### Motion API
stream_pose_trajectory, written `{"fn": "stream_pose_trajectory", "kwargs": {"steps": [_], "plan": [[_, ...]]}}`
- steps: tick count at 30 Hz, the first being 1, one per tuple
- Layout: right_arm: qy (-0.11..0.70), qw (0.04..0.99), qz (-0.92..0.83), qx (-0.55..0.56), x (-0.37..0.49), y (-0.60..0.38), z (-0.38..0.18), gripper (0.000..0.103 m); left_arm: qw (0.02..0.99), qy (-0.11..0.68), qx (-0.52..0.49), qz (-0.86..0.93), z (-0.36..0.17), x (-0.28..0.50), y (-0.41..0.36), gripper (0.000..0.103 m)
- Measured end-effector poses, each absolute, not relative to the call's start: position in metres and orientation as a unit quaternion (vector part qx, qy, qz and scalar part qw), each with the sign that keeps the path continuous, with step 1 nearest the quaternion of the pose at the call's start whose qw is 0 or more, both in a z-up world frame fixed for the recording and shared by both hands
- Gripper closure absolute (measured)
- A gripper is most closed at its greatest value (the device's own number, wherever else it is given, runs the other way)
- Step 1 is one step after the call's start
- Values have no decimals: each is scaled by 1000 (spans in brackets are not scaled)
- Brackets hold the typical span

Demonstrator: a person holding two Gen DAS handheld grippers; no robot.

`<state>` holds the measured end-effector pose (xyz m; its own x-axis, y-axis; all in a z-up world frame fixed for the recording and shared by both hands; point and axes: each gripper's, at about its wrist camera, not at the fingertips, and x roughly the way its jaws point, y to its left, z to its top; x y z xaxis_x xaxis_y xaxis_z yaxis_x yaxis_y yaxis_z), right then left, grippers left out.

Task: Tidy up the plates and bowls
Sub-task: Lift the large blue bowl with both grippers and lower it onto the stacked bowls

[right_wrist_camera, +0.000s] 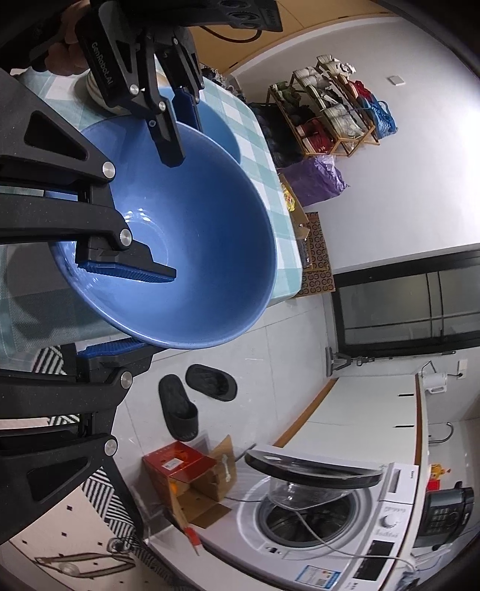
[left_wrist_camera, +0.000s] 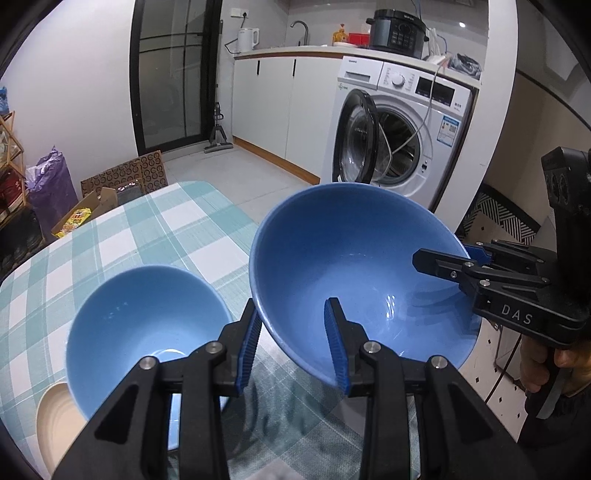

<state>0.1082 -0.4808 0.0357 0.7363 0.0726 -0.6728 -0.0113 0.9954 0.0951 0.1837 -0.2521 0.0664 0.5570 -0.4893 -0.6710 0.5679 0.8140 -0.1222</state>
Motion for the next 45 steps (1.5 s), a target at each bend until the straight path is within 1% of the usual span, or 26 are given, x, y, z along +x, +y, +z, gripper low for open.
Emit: {"fn": "stream_pose_trajectory", "kwargs": {"steps": [21,32,45], "plan": [[337,940,61,4,126,-409,92,73,912,318,19,-258,106,185,-180,69],[339,937,87,-15,143,-361,95,73,921,316,0,-226,103,187,-141,69],[352,930,101,-31,164,-311,80,73,922,331,-22,-201,84,195,-107,69]]}}
